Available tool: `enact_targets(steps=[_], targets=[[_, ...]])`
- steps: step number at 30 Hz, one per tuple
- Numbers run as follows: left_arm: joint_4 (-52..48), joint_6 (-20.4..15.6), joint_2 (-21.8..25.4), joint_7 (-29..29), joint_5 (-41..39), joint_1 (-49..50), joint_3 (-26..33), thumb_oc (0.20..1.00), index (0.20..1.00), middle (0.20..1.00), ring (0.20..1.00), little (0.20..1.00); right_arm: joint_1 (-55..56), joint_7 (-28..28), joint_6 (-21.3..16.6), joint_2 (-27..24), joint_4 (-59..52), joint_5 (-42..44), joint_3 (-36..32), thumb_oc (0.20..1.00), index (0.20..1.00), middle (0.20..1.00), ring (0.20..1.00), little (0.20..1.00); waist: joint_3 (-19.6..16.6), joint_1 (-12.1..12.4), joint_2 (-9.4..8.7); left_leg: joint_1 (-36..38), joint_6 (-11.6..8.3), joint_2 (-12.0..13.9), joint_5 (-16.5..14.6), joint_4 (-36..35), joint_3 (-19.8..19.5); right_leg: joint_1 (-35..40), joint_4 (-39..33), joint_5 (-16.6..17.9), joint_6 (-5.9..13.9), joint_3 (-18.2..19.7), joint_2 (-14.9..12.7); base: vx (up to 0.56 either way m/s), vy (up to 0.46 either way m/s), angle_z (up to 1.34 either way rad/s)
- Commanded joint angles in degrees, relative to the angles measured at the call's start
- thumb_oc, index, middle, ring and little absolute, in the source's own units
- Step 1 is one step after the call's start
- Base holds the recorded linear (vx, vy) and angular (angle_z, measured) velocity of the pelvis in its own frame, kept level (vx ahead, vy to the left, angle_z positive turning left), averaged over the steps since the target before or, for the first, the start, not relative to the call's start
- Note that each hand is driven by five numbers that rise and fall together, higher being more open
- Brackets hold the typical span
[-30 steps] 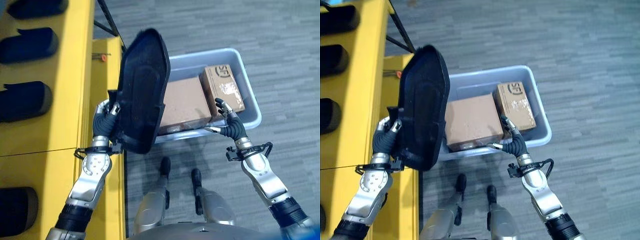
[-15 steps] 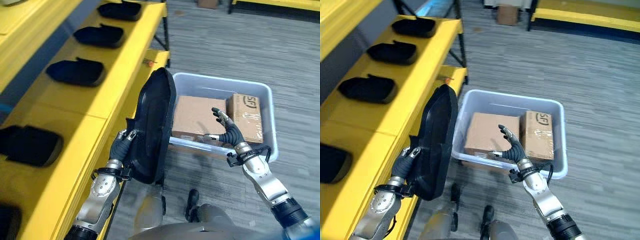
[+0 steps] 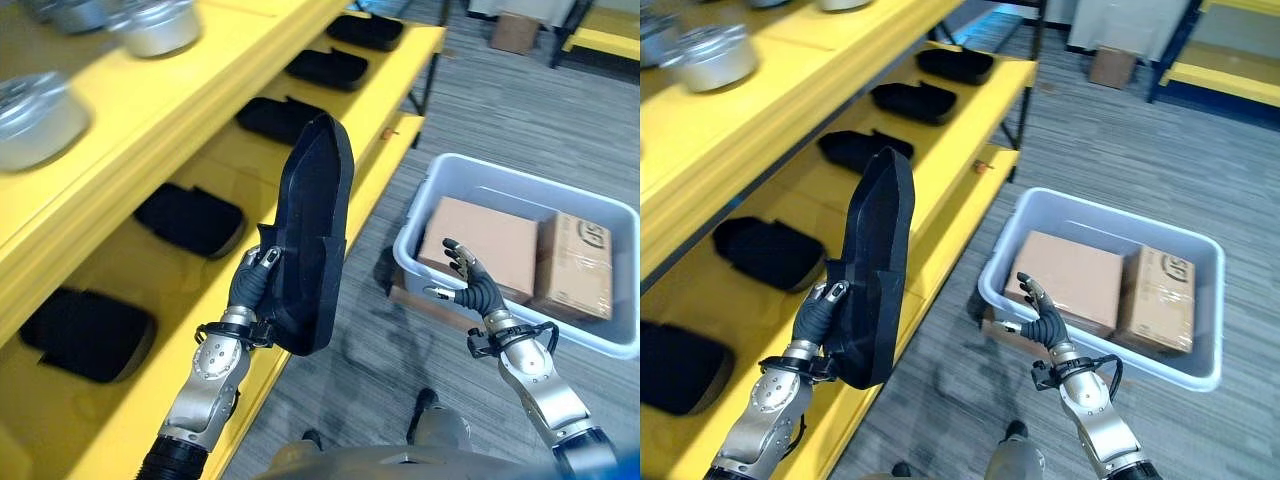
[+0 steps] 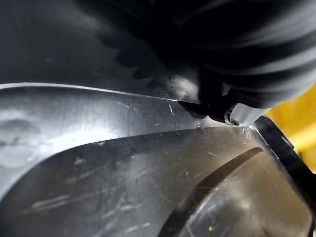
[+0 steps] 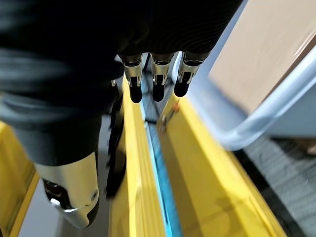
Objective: Move parts from the plastic box to the shelf.
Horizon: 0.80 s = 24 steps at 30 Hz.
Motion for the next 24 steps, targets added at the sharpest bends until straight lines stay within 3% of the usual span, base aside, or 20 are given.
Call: enact_targets(steps=[1,3,5,7,8,11,12,14,15,16,17,18,20,21,24], targets=[[-5.7,-3.6,0.8,0.3,0.3,-0.3,3.1,0.200,0.200,0.200,0.200,0.200,-3.2,-0.7,-1.8,0.9,-1.1,1.1,0.8,1.000,1.000,1.000,1.000,1.000,1.5,0.3,-0.78,-2.0,3.86,0.0,-4.3,3.3,-0.6,-0.3,-1.0,-1.6,1.79,1.4,3.2,-0.10,0.197,0.29],[-5.7,-3.6,0.8,0.1,0.4,0.1,3.3,0.200,0.200,0.200,0.200,0.200,-3.8,-0.6,-1.6,1.3,-0.7,0.5,1.3,1.000,1.000,1.000,1.000,1.000,1.9,1.1,-1.36,-2.9,4.32,-1.3,-4.6,3.0,-1.2,0.4,-2.3,0.3,3.10,0.0,1.9,-0.13,0.252,0.33],[-5.1,-3.4,1.2,0.7,1.8,-0.3,3.8,0.200,0.200,0.200,0.200,0.200,-6.2,-0.4,-0.9,2.9,0.2,0.1,3.9,1.000,1.000,1.000,1.000,1.000,2.6,2.7,-2.44,-4.4,5.58,-4.7,-4.6,2.3,-2.7,1.5,-5.3,5.4,6.11,-1.1,-1.4,-0.16,0.454,0.61],[-4.9,-3.4,1.2,0.7,1.8,0.1,4.0,0.200,0.200,0.200,0.200,0.200,-6.4,-0.2,-0.8,3.4,0.5,0.1,4.3,1.000,1.000,1.000,1.000,1.000,2.5,2.8,-2.61,-4.4,5.90,-5.5,-4.6,2.2,-3.1,1.8,-5.9,6.4,6.64,-1.1,-2.1,-0.06,0.316,0.43],[-4.5,-3.5,1.6,0.7,2.8,0.0,4.1,0.200,0.200,0.200,0.200,0.200,-7.6,0.1,-0.5,4.7,1.4,0.1,5.7,1.000,1.000,1.000,1.000,1.000,2.3,3.3,-2.71,-4.5,7.03,-7.9,-4.4,1.7,-3.9,2.5,-7.7,9.4,7.85,-0.4,-3.8,-0.06,0.376,0.49],[-4.6,-3.3,2.3,0.6,4.0,0.3,4.6,0.200,0.200,0.200,0.200,0.200,-7.9,0.3,-0.3,5.6,2.2,0.4,6.4,1.000,1.000,1.000,1.000,1.000,1.9,3.4,-2.69,-4.0,7.55,-8.7,-3.9,0.5,-4.5,2.5,-7.9,9.9,8.03,1.3,-4.0,-0.06,0.267,0.36],[-4.7,-3.6,3.3,1.1,4.9,0.1,5.2,0.200,0.200,0.200,0.200,0.200,-8.9,0.5,-0.2,6.5,2.8,0.7,7.3,1.000,1.000,1.000,1.000,1.000,1.8,2.5,-2.57,-4.3,8.48,-9.2,-1.8,-0.7,-4.9,0.7,-6.4,9.6,6.47,6.1,-2.9,-0.11,0.255,0.20],[-4.7,-3.6,3.3,1.1,4.9,0.1,5.2,0.200,0.200,0.200,0.200,0.200,-8.9,0.5,-0.2,6.6,2.8,0.7,7.3,1.000,1.000,1.000,1.000,1.000,1.8,2.7,-2.62,-4.3,8.47,-9.2,-1.8,-0.8,-4.7,0.4,-6.1,9.5,6.44,6.4,-2.9,-0.05,0.146,0.31],[-3.5,-3.6,3.5,0.9,5.2,-0.3,4.8,0.200,0.200,0.200,0.200,0.200,-9.0,1.5,0.0,6.3,2.3,1.3,7.9,1.000,1.000,1.000,1.000,1.000,1.5,1.4,-2.38,-3.7,8.95,-9.1,-0.1,-2.6,-6.0,-1.9,-4.1,6.4,5.00,16.6,3.4,-0.02,0.169,0.05],[-3.3,-3.4,3.6,0.3,5.5,-0.5,4.5,0.200,0.200,0.200,0.200,0.200,-8.5,2.3,0.0,5.9,1.9,2.1,7.8,1.000,1.000,1.000,1.000,1.000,1.4,0.6,-2.26,-3.3,9.05,-9.1,1.1,-3.6,-7.0,-2.5,-2.4,3.5,4.02,20.0,7.9,-0.03,0.258,0.15],[-3.9,-3.0,3.9,-0.9,6.2,0.6,4.9,0.200,0.200,0.200,0.200,0.200,-6.0,4.2,-0.2,4.6,0.4,3.0,7.6,1.000,1.000,1.000,1.000,1.000,0.4,0.5,-3.34,-3.5,9.13,-10.0,2.7,-5.0,-7.8,-0.8,1.2,-1.7,1.74,17.3,14.0,-0.02,0.135,0.53],[-3.9,-3.0,3.9,-0.9,6.2,0.6,4.9,0.200,0.200,0.200,0.200,0.200,-6.0,4.2,-0.2,4.6,0.4,3.0,7.6,1.000,1.000,1.000,1.000,1.000,0.4,0.4,-3.35,-3.4,9.13,-10.1,2.7,-5.0,-7.9,-0.7,1.2,-1.7,1.74,17.3,14.0,-0.02,0.096,0.86],[-3.4,-3.1,3.5,-0.6,5.8,0.1,4.6,0.200,0.200,0.200,0.200,0.200,-6.0,4.2,-0.7,4.5,1.2,3.5,7.8,1.000,1.000,1.000,1.000,1.000,-0.9,0.3,-4.94,-4.1,8.63,-10.8,3.6,-4.8,-8.5,-0.1,1.2,-4.1,0.79,19.4,19.5,-0.03,0.000,0.44],[-3.4,-3.1,3.5,-0.5,5.8,0.2,4.6,0.200,0.200,0.200,0.200,0.200,-6.0,4.2,-0.8,4.5,1.2,3.6,7.8,1.000,1.000,1.000,1.000,1.000,-1.0,0.3,-4.97,-4.1,8.60,-10.7,3.6,-4.8,-8.5,-0.1,1.1,-4.1,0.76,19.5,19.5,-0.04,-0.022,-0.02],[-3.3,-3.2,3.2,-0.5,5.5,0.6,4.7,0.200,0.200,0.200,0.200,0.200,-6.5,4.4,-0.8,4.3,1.2,4.1,8.5,1.000,1.000,1.000,1.000,1.000,-1.8,0.5,-6.22,-5.2,8.39,-11.0,3.8,-4.1,-8.8,1.3,-4.9,-3.4,-0.02,24.9,21.5,-0.04,-0.064,0.00]])
